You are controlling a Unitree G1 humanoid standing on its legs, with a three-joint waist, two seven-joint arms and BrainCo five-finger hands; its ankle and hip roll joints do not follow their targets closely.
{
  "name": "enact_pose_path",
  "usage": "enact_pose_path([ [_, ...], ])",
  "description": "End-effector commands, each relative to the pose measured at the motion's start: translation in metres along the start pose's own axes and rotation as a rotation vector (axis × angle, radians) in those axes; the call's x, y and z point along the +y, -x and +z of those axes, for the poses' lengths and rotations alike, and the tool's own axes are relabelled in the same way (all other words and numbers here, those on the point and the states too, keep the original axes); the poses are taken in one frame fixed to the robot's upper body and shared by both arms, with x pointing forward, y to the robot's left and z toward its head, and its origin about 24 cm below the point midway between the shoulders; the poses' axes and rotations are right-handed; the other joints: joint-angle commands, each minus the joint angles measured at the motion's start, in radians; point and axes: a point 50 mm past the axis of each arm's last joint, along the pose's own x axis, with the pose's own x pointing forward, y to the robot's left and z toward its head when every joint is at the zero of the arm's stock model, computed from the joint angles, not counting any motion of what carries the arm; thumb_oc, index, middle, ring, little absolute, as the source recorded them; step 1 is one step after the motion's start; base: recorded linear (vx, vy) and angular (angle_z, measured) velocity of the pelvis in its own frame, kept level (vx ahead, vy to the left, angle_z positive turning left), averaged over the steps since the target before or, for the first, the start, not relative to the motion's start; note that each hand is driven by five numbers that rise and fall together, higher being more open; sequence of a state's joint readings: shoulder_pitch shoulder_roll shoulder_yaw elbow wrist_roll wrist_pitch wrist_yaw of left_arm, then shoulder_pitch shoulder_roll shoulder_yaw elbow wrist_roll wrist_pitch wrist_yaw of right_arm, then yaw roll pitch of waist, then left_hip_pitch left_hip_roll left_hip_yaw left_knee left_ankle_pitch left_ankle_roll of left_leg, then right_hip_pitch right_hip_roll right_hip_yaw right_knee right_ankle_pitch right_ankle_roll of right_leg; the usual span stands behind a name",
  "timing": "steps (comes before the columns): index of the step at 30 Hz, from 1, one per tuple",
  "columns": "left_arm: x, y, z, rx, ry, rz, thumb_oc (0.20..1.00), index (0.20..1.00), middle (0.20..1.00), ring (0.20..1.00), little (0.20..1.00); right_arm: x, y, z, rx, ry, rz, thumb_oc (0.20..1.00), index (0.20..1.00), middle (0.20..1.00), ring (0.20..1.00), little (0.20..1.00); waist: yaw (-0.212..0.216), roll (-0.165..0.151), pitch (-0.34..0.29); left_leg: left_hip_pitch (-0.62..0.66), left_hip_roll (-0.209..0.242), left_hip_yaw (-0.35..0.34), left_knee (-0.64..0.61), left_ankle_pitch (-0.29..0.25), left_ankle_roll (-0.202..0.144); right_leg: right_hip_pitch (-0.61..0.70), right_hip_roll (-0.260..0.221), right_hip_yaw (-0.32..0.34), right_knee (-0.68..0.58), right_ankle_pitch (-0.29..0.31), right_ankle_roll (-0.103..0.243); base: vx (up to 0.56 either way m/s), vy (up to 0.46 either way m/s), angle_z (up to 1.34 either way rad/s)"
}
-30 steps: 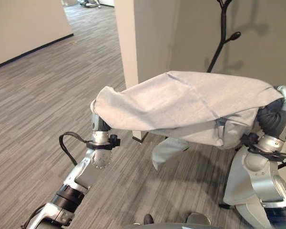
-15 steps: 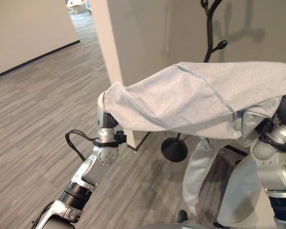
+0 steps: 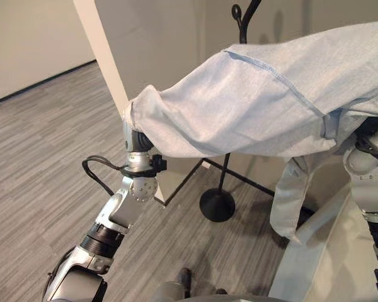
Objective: Hang the clothes on the sofa on the clothes rack.
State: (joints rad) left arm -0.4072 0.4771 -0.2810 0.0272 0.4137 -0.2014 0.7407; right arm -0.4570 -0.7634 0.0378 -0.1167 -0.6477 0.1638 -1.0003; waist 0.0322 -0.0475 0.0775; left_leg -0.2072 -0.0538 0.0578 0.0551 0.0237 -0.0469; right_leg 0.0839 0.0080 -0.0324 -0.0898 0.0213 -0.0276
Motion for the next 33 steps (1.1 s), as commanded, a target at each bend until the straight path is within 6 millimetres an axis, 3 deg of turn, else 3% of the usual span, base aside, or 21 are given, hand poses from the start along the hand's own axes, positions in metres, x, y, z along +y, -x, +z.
enact_pose_path([
  [1,0.007,-0.032,0.003,-0.076,-0.060,0.034,0.200,0.200,0.200,0.200,0.200,0.004,-0.029,-0.001,-0.001,0.005,-0.063,0.200,0.200,0.200,0.200,0.200,0.046,0.007,-0.063,0.049,-0.048,-0.008,-0.059,0.107,0.058,0.078,0.010,-0.036,0.081,-0.068,0.097,0.28,0.014,-0.57],
  [3,0.004,-0.041,0.000,-0.093,-0.100,0.009,0.200,0.200,0.200,0.200,0.200,0.021,-0.029,-0.002,-0.003,0.007,0.025,0.200,0.200,0.200,0.200,0.200,0.046,-0.006,-0.095,0.112,-0.043,0.007,-0.089,0.087,0.074,0.076,0.005,-0.053,0.184,-0.107,0.099,0.36,0.028,-0.32],
  [4,0.005,-0.046,-0.002,-0.091,-0.122,0.015,0.200,0.200,0.200,0.200,0.200,0.029,-0.029,0.001,-0.003,-0.011,0.064,0.200,0.200,0.200,0.200,0.200,0.052,-0.010,-0.101,0.133,-0.040,0.012,-0.097,0.078,0.077,0.069,0.001,-0.071,0.236,-0.091,0.118,0.21,0.040,-0.12],
  [6,0.010,-0.054,-0.005,-0.085,-0.159,0.037,0.200,0.200,0.200,0.200,0.200,0.043,-0.036,0.006,-0.023,-0.007,0.119,0.200,0.200,0.200,0.200,0.200,0.057,-0.002,-0.074,0.190,-0.029,0.034,-0.109,0.064,0.093,-0.016,-0.042,-0.102,0.450,-0.028,0.179,0.13,0.049,-0.44],
  [7,0.009,-0.063,-0.005,-0.068,-0.155,0.051,0.200,0.200,0.200,0.200,0.200,0.049,-0.039,0.001,-0.015,0.033,0.151,0.200,0.200,0.200,0.200,0.200,0.051,0.012,-0.066,0.233,-0.015,0.029,-0.116,0.055,0.096,-0.074,-0.070,-0.133,0.564,0.035,0.205,0.10,0.041,-0.43],
  [9,0.011,-0.072,-0.007,-0.060,-0.176,0.062,0.200,0.200,0.200,0.200,0.200,0.053,-0.043,-0.004,-0.007,0.075,0.163,0.200,0.200,0.200,0.200,0.200,0.046,0.025,-0.060,0.263,-0.006,0.026,-0.136,0.045,0.095,-0.122,-0.136,-0.161,0.601,0.024,0.193,0.08,-0.004,0.00],
  [12,0.010,-0.084,-0.001,-0.093,-0.191,0.063,0.200,0.200,0.200,0.200,0.200,0.049,-0.057,-0.014,0.008,0.135,0.132,0.200,0.200,0.200,0.200,0.200,0.028,0.028,-0.058,0.274,0.000,-0.018,-0.141,0.022,0.079,-0.158,-0.198,-0.158,0.477,0.008,0.170,0.08,-0.119,0.24],
  [13,0.010,-0.085,0.001,-0.106,-0.190,0.056,0.200,0.200,0.200,0.200,0.200,0.046,-0.059,-0.021,0.014,0.167,0.116,0.200,0.200,0.200,0.200,0.200,0.014,0.022,-0.055,0.285,-0.005,-0.037,-0.139,0.003,0.072,-0.160,-0.199,-0.119,0.367,0.015,0.175,0.08,-0.112,0.51],
  [14,0.009,-0.085,0.002,-0.108,-0.190,0.056,0.200,0.200,0.200,0.200,0.200,0.045,-0.059,-0.021,0.016,0.168,0.115,0.200,0.200,0.200,0.200,0.200,0.014,0.023,-0.055,0.282,-0.004,-0.037,-0.140,0.008,0.072,-0.155,-0.197,-0.122,0.352,0.027,0.174,0.08,-0.114,0.66],
  [15,0.009,-0.083,0.003,-0.135,-0.215,0.048,0.200,0.200,0.200,0.200,0.200,0.040,-0.061,-0.034,0.002,0.260,0.104,0.200,0.200,0.200,0.200,0.200,0.006,0.015,-0.053,0.284,-0.004,-0.044,-0.138,0.000,0.065,-0.146,-0.197,-0.092,0.283,0.051,0.187,0.03,-0.085,0.46],
  [17,0.009,-0.078,0.001,-0.110,-0.192,0.031,0.200,0.200,0.200,0.200,0.200,0.035,-0.059,-0.037,0.015,0.253,0.118,0.200,0.200,0.200,0.200,0.200,-0.008,0.001,-0.068,0.284,-0.010,-0.056,-0.133,-0.001,0.068,-0.108,-0.180,-0.026,0.202,0.064,0.192,0.09,-0.131,0.52],
  [19,0.011,-0.074,-0.001,-0.104,-0.193,0.009,0.200,0.200,0.200,0.200,0.200,0.030,-0.060,-0.042,0.012,0.285,0.118,0.200,0.200,0.200,0.200,0.200,0.001,-0.008,-0.101,0.303,-0.005,-0.053,-0.139,-0.023,0.063,-0.071,-0.184,-0.023,0.152,0.071,0.202,0.20,-0.121,0.47],
  [26,0.015,-0.066,0.000,-0.104,-0.142,-0.016,0.200,0.200,0.200,0.200,0.200,0.023,-0.063,-0.073,0.064,0.345,0.178,0.200,0.200,0.200,0.200,0.200,0.012,-0.018,-0.132,0.302,0.025,-0.084,-0.142,-0.021,0.035,-0.014,-0.150,-0.037,0.057,0.072,0.187,0.06,-0.123,-0.03],
  [33,0.012,-0.066,-0.004,-0.056,-0.120,-0.028,0.200,0.200,0.200,0.200,0.200,0.033,-0.063,-0.073,0.033,0.336,0.273,0.200,0.200,0.200,0.200,0.200,0.017,-0.023,-0.132,0.296,0.050,-0.114,-0.142,-0.016,0.014,0.012,-0.120,-0.062,0.021,0.054,0.167,0.03,-0.093,0.09],
])
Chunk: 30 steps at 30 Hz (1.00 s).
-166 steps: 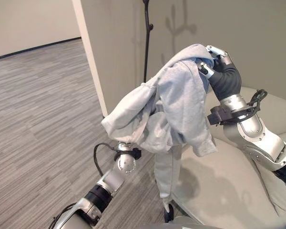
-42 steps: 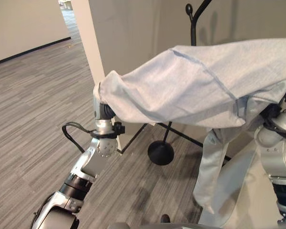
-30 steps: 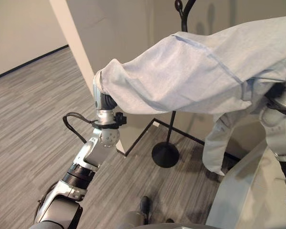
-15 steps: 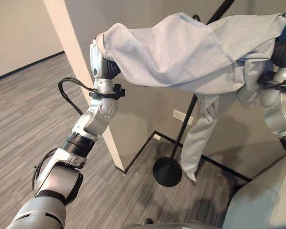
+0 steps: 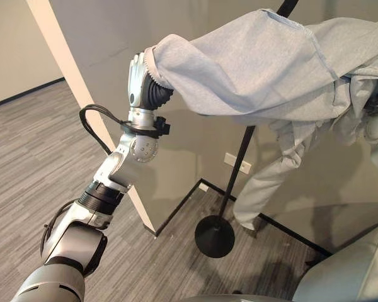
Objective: Hang the clothes on the sofa on the clothes rack.
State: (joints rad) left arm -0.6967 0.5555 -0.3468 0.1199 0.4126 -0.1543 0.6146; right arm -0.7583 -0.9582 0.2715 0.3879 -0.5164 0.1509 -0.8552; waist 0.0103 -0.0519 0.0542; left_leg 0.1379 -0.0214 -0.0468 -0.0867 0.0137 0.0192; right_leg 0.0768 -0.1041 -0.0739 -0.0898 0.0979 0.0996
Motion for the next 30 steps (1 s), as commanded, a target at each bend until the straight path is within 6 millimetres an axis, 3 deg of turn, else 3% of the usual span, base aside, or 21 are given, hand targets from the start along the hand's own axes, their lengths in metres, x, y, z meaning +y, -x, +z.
enact_pose_path([
  [1,0.012,0.008,-0.030,0.140,-0.040,0.036,0.200,0.200,0.200,0.200,0.200,-0.015,-0.029,-0.019,0.023,0.076,-0.012,0.200,0.200,0.200,0.200,0.200,0.038,-0.017,-0.107,-0.051,0.020,-0.012,-0.001,-0.005,-0.054,0.020,-0.005,-0.023,0.021,-0.025,0.037,0.01,-0.043,0.08],
  [5,0.004,0.021,-0.042,0.207,-0.059,-0.010,0.200,0.200,0.200,0.200,0.200,0.000,-0.020,-0.011,-0.017,0.060,0.087,0.200,0.200,0.200,0.200,0.200,0.039,-0.018,-0.105,-0.052,0.027,-0.021,-0.001,-0.003,-0.059,0.024,0.003,-0.031,0.018,-0.032,0.030,0.03,-0.043,0.11],
  [9,-0.016,0.059,-0.078,0.464,-0.052,-0.108,0.200,0.200,0.200,0.200,0.200,0.029,-0.001,-0.008,-0.014,0.058,0.283,0.200,0.200,0.200,0.200,0.200,0.045,-0.022,-0.096,-0.059,0.036,-0.034,-0.001,-0.001,-0.069,0.026,0.015,-0.046,0.013,-0.042,0.024,0.02,-0.050,0.05],
  [14,-0.044,0.086,-0.094,0.662,0.023,-0.195,0.200,0.200,0.200,0.200,0.200,0.058,0.012,-0.005,0.034,0.074,0.432,0.200,0.200,0.200,0.200,0.200,0.041,-0.022,-0.083,-0.078,0.040,-0.044,-0.001,0.013,-0.077,0.014,0.020,-0.054,0.011,-0.036,0.021,-0.02,-0.015,0.13],
  [15,-0.063,0.099,-0.093,0.736,0.066,-0.258,0.200,0.200,0.200,0.200,0.200,0.074,0.027,0.002,0.053,0.072,0.514,0.200,0.200,0.200,0.200,0.200,0.037,-0.021,-0.079,-0.086,0.041,-0.047,-0.001,0.020,-0.080,0.010,0.021,-0.055,0.010,-0.034,0.021,-0.02,-0.003,0.09],
  [17,-0.082,0.113,-0.089,0.808,0.134,-0.311,0.200,0.200,0.200,0.200,0.200,0.088,0.045,0.011,0.069,0.052,0.586,0.200,0.200,0.200,0.200,0.200,0.031,-0.017,-0.077,-0.092,0.042,-0.046,-0.001,0.023,-0.083,0.004,0.022,-0.055,0.011,-0.032,0.020,-0.02,0.003,0.06],
  [19,-0.090,0.119,-0.086,0.837,0.162,-0.337,0.200,0.200,0.200,0.200,0.200,0.095,0.055,0.015,0.080,0.041,0.620,0.200,0.200,0.200,0.200,0.200,0.029,-0.016,-0.076,-0.094,0.042,-0.046,-0.001,0.024,-0.084,0.003,0.023,-0.055,0.011,-0.032,0.019,0.00,0.000,0.00],
  [21,-0.117,0.138,-0.069,0.962,0.353,-0.371,0.200,0.200,0.200,0.200,0.200,0.116,0.108,0.032,0.156,-0.039,0.767,0.200,0.200,0.200,0.200,0.200,0.023,-0.009,-0.073,-0.095,0.044,-0.045,-0.001,0.022,-0.083,0.001,0.024,-0.054,0.008,-0.033,0.016,0.00,0.000,0.00],
  [22,-0.121,0.140,-0.064,1.005,0.441,-0.338,0.200,0.200,0.200,0.200,0.200,0.120,0.122,0.038,0.192,-0.080,0.795,0.200,0.200,0.200,0.200,0.200,0.021,-0.007,-0.071,-0.094,0.044,-0.044,-0.001,0.021,-0.082,0.001,0.025,-0.052,0.007,-0.033,0.016,0.00,0.000,0.00],
  [23,-0.121,0.141,-0.065,1.005,0.441,-0.339,0.200,0.200,0.200,0.200,0.200,0.120,0.122,0.038,0.192,-0.081,0.795,0.200,0.200,0.200,0.200,0.200,0.021,-0.007,-0.071,-0.094,0.044,-0.044,-0.001,0.021,-0.082,0.001,0.025,-0.052,0.007,-0.033,0.016,0.00,0.000,0.00],
  [24,-0.127,0.141,-0.055,1.107,0.674,-0.222,0.200,0.200,0.200,0.200,0.200,0.125,0.145,0.052,0.264,-0.176,0.840,0.200,0.200,0.200,0.200,0.200,0.017,-0.001,-0.067,-0.093,0.044,-0.040,-0.001,0.020,-0.080,0.000,0.025,-0.049,0.006,-0.032,0.015,0.00,0.000,0.00],
  [25,-0.127,0.141,-0.056,1.107,0.675,-0.222,0.200,0.200,0.200,0.200,0.200,0.125,0.145,0.052,0.265,-0.176,0.840,0.200,0.200,0.200,0.200,0.200,0.018,-0.002,-0.067,-0.092,0.044,-0.040,-0.001,0.020,-0.080,0.001,0.025,-0.048,0.006,-0.033,0.015,0.00,0.000,0.00],
  [27,-0.130,0.139,-0.045,1.152,0.884,-0.133,0.200,0.200,0.200,0.200,0.200,0.126,0.163,0.072,0.332,-0.309,0.874,0.200,0.200,0.200,0.200,0.200,0.014,0.001,-0.065,-0.091,0.044,-0.036,-0.001,0.017,-0.078,0.002,0.025,-0.044,0.004,-0.032,0.014,0.00,0.001,-0.03],
  [28,-0.132,0.141,-0.036,1.168,1.002,-0.094,0.200,0.200,0.200,0.200,0.200,0.124,0.180,0.093,0.417,-0.476,0.887,0.200,0.200,0.200,0.200,0.200,0.008,0.004,-0.063,-0.086,0.046,-0.029,-0.001,0.014,-0.077,0.004,0.024,-0.041,0.003,-0.033,0.013,0.00,0.001,-0.09],
  [29,-0.132,0.142,-0.036,1.169,1.001,-0.095,0.558,0.558,0.558,0.558,0.558,0.124,0.181,0.093,0.418,-0.476,0.888,0.200,0.200,0.200,0.200,0.200,0.009,0.004,-0.064,-0.086,0.046,-0.028,-0.001,0.014,-0.077,0.004,0.024,-0.041,0.003,-0.034,0.013,0.00,0.007,-0.09],
  [30,-0.132,0.146,-0.032,1.188,1.053,-0.076,0.558,0.558,0.558,0.558,0.558,0.122,0.189,0.105,0.460,-0.573,0.893,0.200,0.200,0.200,0.200,0.200,0.006,0.006,-0.064,-0.083,0.045,-0.025,-0.001,0.012,-0.075,0.005,0.023,-0.036,0.003,-0.034,0.011,0.01,0.010,-0.04],
])
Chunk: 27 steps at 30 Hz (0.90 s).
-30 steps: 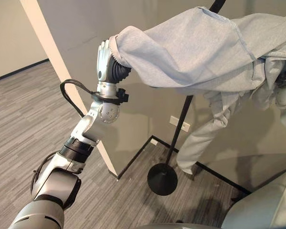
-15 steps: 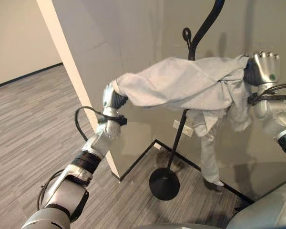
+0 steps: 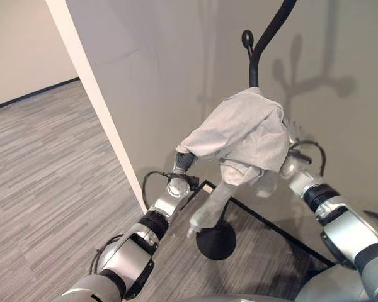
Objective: Hang the clothes on the sofa on the clothes rack.
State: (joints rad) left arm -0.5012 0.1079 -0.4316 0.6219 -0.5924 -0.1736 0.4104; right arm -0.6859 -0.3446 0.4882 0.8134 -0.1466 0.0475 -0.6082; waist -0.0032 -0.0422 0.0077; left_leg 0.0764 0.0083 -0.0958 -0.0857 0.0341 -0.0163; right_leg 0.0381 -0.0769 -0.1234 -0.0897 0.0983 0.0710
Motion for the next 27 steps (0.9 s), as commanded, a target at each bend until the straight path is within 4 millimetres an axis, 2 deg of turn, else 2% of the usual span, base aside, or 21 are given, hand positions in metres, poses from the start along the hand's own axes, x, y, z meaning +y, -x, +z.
enact_pose_path([
  [1,0.006,-0.002,0.003,-0.004,0.164,0.018,1.000,1.000,1.000,1.000,1.000,0.007,0.006,0.003,0.011,-0.147,0.028,0.200,0.200,0.200,0.200,0.200,0.018,-0.003,-0.018,-0.018,0.015,0.028,-0.002,-0.011,-0.038,0.045,-0.004,0.018,0.002,-0.035,0.040,0.00,0.000,0.00],
  [4,0.011,0.005,0.000,0.001,0.235,0.026,1.000,1.000,1.000,1.000,1.000,0.018,0.023,0.016,-0.003,-0.334,0.070,0.200,0.200,0.200,0.200,0.200,0.014,0.001,-0.018,-0.012,0.014,0.039,-0.002,-0.016,-0.037,0.046,-0.006,0.026,0.002,-0.035,0.039,0.01,0.014,-0.06],
  [7,0.025,0.012,-0.004,0.001,0.226,0.058,1.000,1.000,1.000,1.000,1.000,0.016,0.032,0.022,-0.035,-0.434,0.090,0.200,0.200,0.200,0.200,0.200,0.014,0.001,-0.019,-0.007,0.014,0.046,-0.002,-0.019,-0.035,0.047,-0.009,0.032,0.002,-0.036,0.039,0.00,0.016,-0.15],
  [8,0.036,0.017,-0.012,0.024,0.225,0.093,1.000,1.000,1.000,1.000,1.000,0.010,0.034,0.023,-0.032,-0.509,0.078,1.000,1.000,1.000,1.000,1.000,0.016,0.001,-0.020,-0.002,0.014,0.052,-0.002,-0.021,-0.034,0.049,-0.010,0.037,0.002,-0.035,0.039,0.00,0.019,-0.14],
  [11,0.045,0.023,-0.020,0.045,0.212,0.115,1.000,1.000,1.000,1.000,1.000,0.005,0.035,0.022,-0.041,-0.536,0.074,1.000,1.000,1.000,1.000,1.000,0.017,0.002,-0.021,0.000,0.014,0.056,-0.002,-0.023,-0.033,0.049,-0.011,0.039,0.002,-0.035,0.040,0.00,0.014,-0.10],
  [13,0.061,0.036,-0.037,0.093,0.191,0.152,1.000,1.000,1.000,1.000,1.000,-0.004,0.036,0.016,-0.032,-0.569,0.035,1.000,1.000,1.000,1.000,1.000,0.024,0.004,-0.021,0.005,0.013,0.064,-0.002,-0.026,-0.030,0.050,-0.014,0.043,0.002,-0.032,0.042,0.00,0.011,-0.07],
  [14,0.061,0.036,-0.037,0.094,0.190,0.152,1.000,1.000,1.000,1.000,1.000,-0.004,0.036,0.016,-0.031,-0.569,0.035,1.000,1.000,1.000,1.000,1.000,0.024,0.004,-0.022,0.005,0.013,0.065,-0.002,-0.026,-0.030,0.050,-0.014,0.043,0.002,-0.032,0.042,0.02,0.015,-0.11],
  [15,0.071,0.046,-0.051,0.147,0.171,0.181,1.000,1.000,1.000,1.000,1.000,-0.009,0.038,0.015,-0.040,-0.601,0.034,1.000,1.000,1.000,1.000,1.000,0.026,0.005,-0.023,0.007,0.013,0.074,-0.002,-0.028,-0.028,0.048,-0.015,0.049,0.002,-0.030,0.044,0.01,0.011,-0.09],
  [16,0.071,0.046,-0.052,0.147,0.171,0.181,1.000,1.000,1.000,1.000,1.000,-0.009,0.038,0.015,-0.039,-0.601,0.034,1.000,1.000,1.000,1.000,1.000,0.027,0.005,-0.023,0.007,0.014,0.074,-0.002,-0.028,-0.028,0.048,-0.015,0.050,0.002,-0.030,0.044,0.02,0.020,-0.11],
  [22,0.103,0.074,-0.079,0.231,0.046,0.230,1.000,1.000,1.000,1.000,1.000,-0.024,0.048,-0.004,-0.026,-0.626,-0.035,1.000,1.000,1.000,1.000,1.000,0.035,0.005,-0.020,0.011,0.014,0.099,-0.002,-0.031,-0.025,0.043,-0.020,0.051,0.002,-0.024,0.050,0.00,0.011,-0.11],
  [24,0.107,0.078,-0.082,0.241,0.023,0.237,1.000,1.000,1.000,1.000,1.000,-0.026,0.050,-0.007,-0.027,-0.624,-0.044,1.000,1.000,1.000,1.000,1.000,0.036,0.004,-0.020,0.012,0.014,0.100,-0.002,-0.032,-0.025,0.044,-0.021,0.051,0.002,-0.025,0.050,0.01,0.002,-0.02],
  [27,0.126,0.093,-0.097,0.297,-0.053,0.268,1.000,1.000,1.000,1.000,1.000,-0.034,0.060,-0.019,-0.016,-0.660,-0.087,1.000,1.000,1.000,1.000,1.000,0.035,0.004,-0.020,0.018,0.013,0.110,-0.002,-0.036,-0.023,0.046,-0.026,0.052,0.002,-0.025,0.053,0.00,0.000,0.00],
])
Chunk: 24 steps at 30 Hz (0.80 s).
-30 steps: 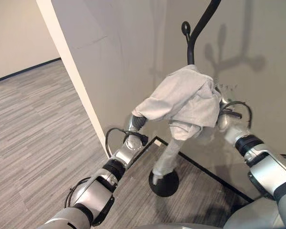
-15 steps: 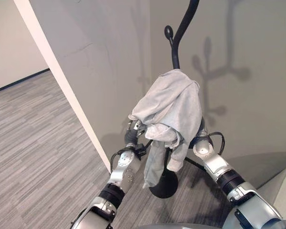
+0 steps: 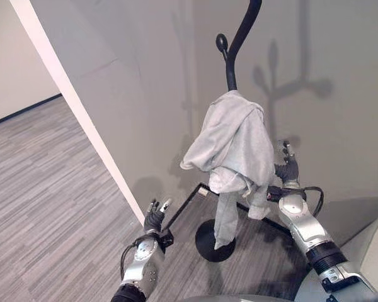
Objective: Hang the clothes on the sofa on the clothes rack.
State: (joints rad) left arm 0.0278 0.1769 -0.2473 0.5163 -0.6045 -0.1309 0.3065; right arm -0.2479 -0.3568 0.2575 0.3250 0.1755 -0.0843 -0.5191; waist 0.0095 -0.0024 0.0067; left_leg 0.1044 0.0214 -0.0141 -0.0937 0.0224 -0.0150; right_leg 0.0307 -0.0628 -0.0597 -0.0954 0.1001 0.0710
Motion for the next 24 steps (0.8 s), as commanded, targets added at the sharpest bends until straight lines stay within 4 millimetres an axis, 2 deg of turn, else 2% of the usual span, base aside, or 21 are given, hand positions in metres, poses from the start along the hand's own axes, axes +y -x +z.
enact_pose_path([
  [1,0.017,-0.007,0.006,-0.048,-0.108,0.022,1.000,1.000,1.000,1.000,1.000,-0.009,0.001,0.024,-0.147,-0.115,-0.040,1.000,1.000,1.000,1.000,1.000,0.022,-0.036,-0.019,-0.010,0.000,0.031,0.006,-0.025,-0.024,0.053,-0.040,-0.011,0.008,-0.026,0.055,0.00,0.000,0.00],
  [3,0.027,-0.006,0.000,-0.018,-0.075,0.058,1.000,1.000,1.000,1.000,1.000,-0.016,0.006,0.018,-0.130,-0.166,-0.066,1.000,1.000,1.000,1.000,1.000,0.020,-0.035,-0.017,-0.011,0.000,0.035,0.006,-0.025,-0.024,0.051,-0.042,-0.012,0.008,-0.025,0.056,0.01,0.009,-0.06],
  [6,0.053,-0.001,-0.022,0.080,-0.048,0.144,1.000,1.000,1.000,1.000,1.000,-0.027,0.018,-0.005,-0.031,-0.298,-0.175,1.000,1.000,1.000,1.000,1.000,0.014,-0.033,-0.014,-0.012,-0.002,0.041,0.006,-0.026,-0.024,0.050,-0.046,-0.013,0.008,-0.022,0.059,0.01,0.017,-0.11],
  [9,0.071,0.008,-0.050,0.196,0.001,0.246,1.000,1.000,1.000,1.000,1.000,-0.039,0.039,-0.043,0.118,-0.298,-0.331,1.000,1.000,1.000,1.000,1.000,0.005,-0.027,-0.012,-0.010,-0.003,0.043,0.006,-0.029,-0.025,0.052,-0.049,-0.021,0.009,-0.023,0.061,0.02,0.009,-0.06],
  [14,0.085,0.030,-0.088,0.344,0.025,0.335,1.000,1.000,1.000,1.000,1.000,-0.057,0.074,-0.102,0.388,-0.225,-0.533,1.000,1.000,1.000,1.000,1.000,-0.004,-0.017,-0.009,-0.008,-0.004,0.044,0.006,-0.033,-0.026,0.050,-0.051,-0.027,0.010,-0.026,0.064,0.01,0.008,0.00],
  [19,0.095,0.050,-0.118,0.513,-0.031,0.377,1.000,1.000,1.000,1.000,1.000,-0.056,0.107,-0.153,0.690,-0.309,-0.625,1.000,1.000,1.000,1.000,1.000,-0.005,-0.017,-0.003,-0.009,-0.001,0.051,0.006,-0.035,-0.030,0.048,-0.050,-0.028,0.009,-0.025,0.064,0.00,0.000,0.00],
  [20,0.095,0.050,-0.118,0.513,-0.031,0.377,1.000,1.000,1.000,1.000,1.000,-0.056,0.107,-0.153,0.690,-0.309,-0.625,1.000,1.000,1.000,1.000,1.000,-0.005,-0.017,-0.003,-0.009,-0.001,0.051,0.006,-0.035,-0.030,0.048,-0.050,-0.028,0.009,-0.025,0.064,0.00,0.000,0.00],
  [21,0.099,0.058,-0.127,0.568,-0.031,0.398,1.000,1.000,1.000,1.000,1.000,-0.051,0.132,-0.175,0.853,-0.376,-0.656,1.000,1.000,1.000,1.000,1.000,-0.002,-0.020,-0.005,-0.007,0.000,0.052,0.006,-0.035,-0.033,0.050,-0.048,-0.030,0.008,-0.027,0.062,0.00,0.000,0.00],
  [23,0.104,0.060,-0.129,0.601,-0.042,0.409,1.000,1.000,1.000,1.000,1.000,-0.046,0.156,-0.194,1.017,-0.447,-0.679,1.000,1.000,1.000,1.000,1.000,0.002,-0.024,-0.005,-0.006,0.001,0.049,0.006,-0.036,-0.037,0.053,-0.047,-0.034,0.008,-0.029,0.061,0.02,-0.006,0.00],
  [24,0.104,0.060,-0.129,0.600,-0.042,0.408,1.000,1.000,1.000,1.000,1.000,-0.047,0.155,-0.194,1.016,-0.450,-0.678,1.000,1.000,1.000,1.000,1.000,0.002,-0.024,-0.004,-0.006,0.001,0.048,0.006,-0.036,-0.037,0.053,-0.047,-0.034,0.008,-0.030,0.061,0.00,0.000,0.00],
])
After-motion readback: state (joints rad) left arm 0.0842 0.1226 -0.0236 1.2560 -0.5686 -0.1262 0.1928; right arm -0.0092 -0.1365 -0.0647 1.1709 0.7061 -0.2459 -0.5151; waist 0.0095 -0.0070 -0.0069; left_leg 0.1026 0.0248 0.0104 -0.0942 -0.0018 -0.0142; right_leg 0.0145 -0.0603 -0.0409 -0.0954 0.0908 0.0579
